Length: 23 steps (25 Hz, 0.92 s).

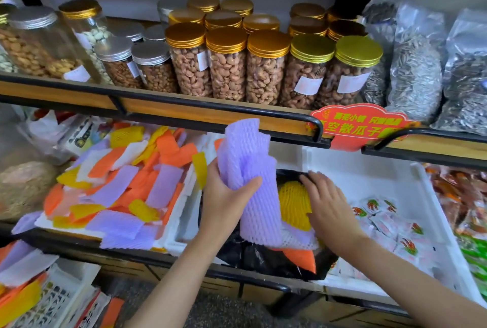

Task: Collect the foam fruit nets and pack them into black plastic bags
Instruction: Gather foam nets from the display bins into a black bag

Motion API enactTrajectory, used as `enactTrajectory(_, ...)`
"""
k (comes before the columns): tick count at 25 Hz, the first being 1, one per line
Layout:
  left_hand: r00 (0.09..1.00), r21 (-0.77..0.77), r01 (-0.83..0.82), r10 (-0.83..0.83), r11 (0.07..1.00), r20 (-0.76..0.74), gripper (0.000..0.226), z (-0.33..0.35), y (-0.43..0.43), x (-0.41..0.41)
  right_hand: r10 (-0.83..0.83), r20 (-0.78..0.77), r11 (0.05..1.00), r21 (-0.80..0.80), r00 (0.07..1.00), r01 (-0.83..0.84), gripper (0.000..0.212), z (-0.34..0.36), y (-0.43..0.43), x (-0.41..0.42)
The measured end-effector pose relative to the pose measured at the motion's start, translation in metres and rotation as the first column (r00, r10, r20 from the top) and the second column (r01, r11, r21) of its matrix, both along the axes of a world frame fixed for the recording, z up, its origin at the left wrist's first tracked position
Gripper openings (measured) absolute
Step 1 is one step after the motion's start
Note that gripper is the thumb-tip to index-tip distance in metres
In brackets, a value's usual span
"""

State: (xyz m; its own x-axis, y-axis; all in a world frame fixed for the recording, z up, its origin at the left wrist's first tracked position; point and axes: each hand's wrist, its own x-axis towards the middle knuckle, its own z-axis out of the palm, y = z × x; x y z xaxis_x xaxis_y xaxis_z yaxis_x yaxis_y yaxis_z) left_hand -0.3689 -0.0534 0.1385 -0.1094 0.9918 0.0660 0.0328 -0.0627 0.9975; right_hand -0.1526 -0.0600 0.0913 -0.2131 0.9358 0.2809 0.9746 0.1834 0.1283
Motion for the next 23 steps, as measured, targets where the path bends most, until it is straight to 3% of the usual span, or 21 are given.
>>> enactTrajectory(2, 0.997, 0.004, 0.072, -0.072, 0.997, -0.032, 0.068, -0.001, 0.000, 0.018, -0.189, -0.057, 0.964, -0.202, 0.980, 0.174, 0.076, 0.010, -0.009, 0.021)
enactTrajectory(4, 0.989, 0.002, 0.138, -0.138, 0.990, -0.053, 0.065, -0.005, 0.001, 0.034, -0.370, -0.219, 0.878, -0.400, 0.903, 0.263, 0.039, 0.013, -0.015, 0.046)
enactTrajectory(7, 0.960, 0.051, 0.225, -0.213, 0.973, -0.181, 0.065, -0.016, 0.003, 0.050, -0.421, -0.567, 0.900, -0.359, 0.708, 0.248, 0.014, 0.026, -0.012, 0.070)
enactTrajectory(9, 0.880, 0.071, 0.299, -0.246, 0.951, -0.407, 0.075, -0.027, 0.005, 0.058, -0.417, -0.731, 0.908, -0.359, 0.541, 0.214, 0.026, 0.043, -0.007, 0.075)
enactTrajectory(11, 0.677, 0.025, 0.391, -0.269, 0.920, -0.685, 0.084, -0.036, 0.009, 0.066, -0.400, -0.836, 0.916, -0.369, 0.374, 0.155, 0.027, 0.058, -0.004, 0.070)
enactTrajectory(12, 0.518, -0.017, 0.448, -0.275, 0.894, -0.810, 0.084, -0.042, 0.012, 0.069, -0.384, -0.861, 0.923, -0.362, 0.335, 0.127, 0.026, 0.065, -0.004, 0.068)
enactTrajectory(14, 0.241, -0.090, 0.567, -0.269, 0.819, -0.933, 0.083, -0.051, 0.019, 0.077, -0.349, -0.875, 0.936, -0.346, 0.334, 0.071, 0.021, 0.071, -0.003, 0.065)
enactTrajectory(15, 0.175, -0.103, 0.600, -0.256, 0.793, -0.951, 0.082, -0.056, 0.024, 0.080, -0.339, -0.869, 0.937, -0.346, 0.360, 0.046, 0.019, 0.073, -0.003, 0.064)
enactTrajectory(18, 0.138, -0.004, 0.617, -0.113, 0.787, -0.984, 0.082, -0.063, 0.035, 0.089, -0.297, -0.874, 0.945, -0.326, 0.384, -0.011, 0.018, 0.081, -0.004, 0.062)
enactTrajectory(23, 0.247, 0.276, 0.635, 0.149, 0.721, -0.958, 0.088, -0.045, 0.048, 0.120, -0.189, -0.946, 0.981, -0.193, 0.265, 0.011, 0.022, 0.115, 0.002, 0.074)
